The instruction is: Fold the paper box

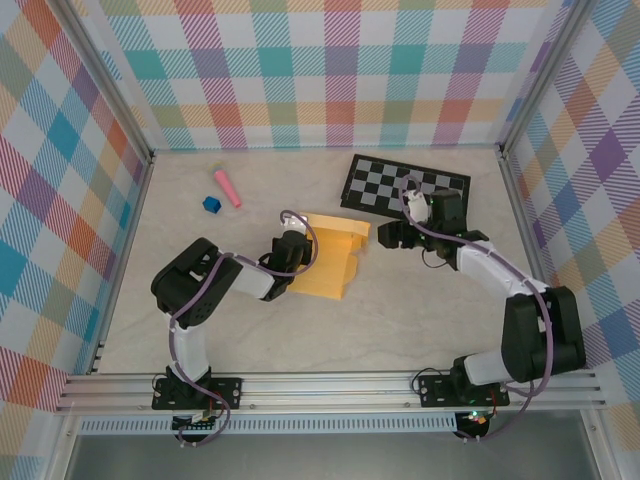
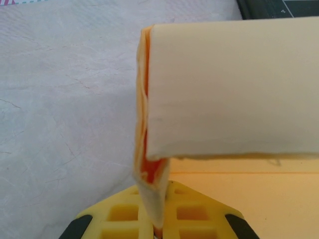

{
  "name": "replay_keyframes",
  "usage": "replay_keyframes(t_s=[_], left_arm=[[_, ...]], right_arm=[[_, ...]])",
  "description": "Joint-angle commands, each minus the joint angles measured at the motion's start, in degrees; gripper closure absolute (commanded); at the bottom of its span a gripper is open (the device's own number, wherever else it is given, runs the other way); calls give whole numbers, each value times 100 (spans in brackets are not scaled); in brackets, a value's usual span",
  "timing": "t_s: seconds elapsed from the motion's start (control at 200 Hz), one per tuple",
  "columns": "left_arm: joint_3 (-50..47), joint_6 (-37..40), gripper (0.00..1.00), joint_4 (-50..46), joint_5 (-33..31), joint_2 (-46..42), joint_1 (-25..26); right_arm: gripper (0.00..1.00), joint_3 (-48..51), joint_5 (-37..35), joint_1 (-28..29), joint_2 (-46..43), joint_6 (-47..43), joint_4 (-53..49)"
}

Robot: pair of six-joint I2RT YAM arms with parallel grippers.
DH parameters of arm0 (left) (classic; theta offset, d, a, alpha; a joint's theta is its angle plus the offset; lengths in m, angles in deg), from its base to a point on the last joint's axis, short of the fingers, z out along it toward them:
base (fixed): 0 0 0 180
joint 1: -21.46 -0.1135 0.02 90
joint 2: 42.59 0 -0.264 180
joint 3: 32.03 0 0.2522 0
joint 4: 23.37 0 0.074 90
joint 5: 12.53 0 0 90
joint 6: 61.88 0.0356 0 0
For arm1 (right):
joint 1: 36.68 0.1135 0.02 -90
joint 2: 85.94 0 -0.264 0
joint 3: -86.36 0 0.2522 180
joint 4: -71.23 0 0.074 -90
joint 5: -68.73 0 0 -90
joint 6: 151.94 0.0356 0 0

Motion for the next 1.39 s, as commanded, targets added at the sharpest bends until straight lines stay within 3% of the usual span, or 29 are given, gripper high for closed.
replay_keyframes(t_s=[0.0,0.155,0.355,0.615,0.715,0.995,1.39], left_arm=[[-95,-60,100,-423,-77,-124,-126],[200,-237,100,-1148,684,-254,-334],[196,-238,100,-1366,821,-374,-456],[138,-190,100,-1199,889,-306,-465],[130,-185,100,-1178,899,-289,-466],[176,-185,100,-1224,976,-277,-465],[302,-233,100,-1387,1064,-247,-466]], right_arm=[[28,-54,-272,30,427,-181,684],[29,-633,278,0,976,-1038,292],[31,-1010,337,21,1295,-3044,-809],[32,-748,-145,272,1552,-4920,52],[33,-865,121,324,1735,-5403,182],[39,-1020,-22,701,2217,-5997,881],[50,-985,621,854,1743,-6392,289]])
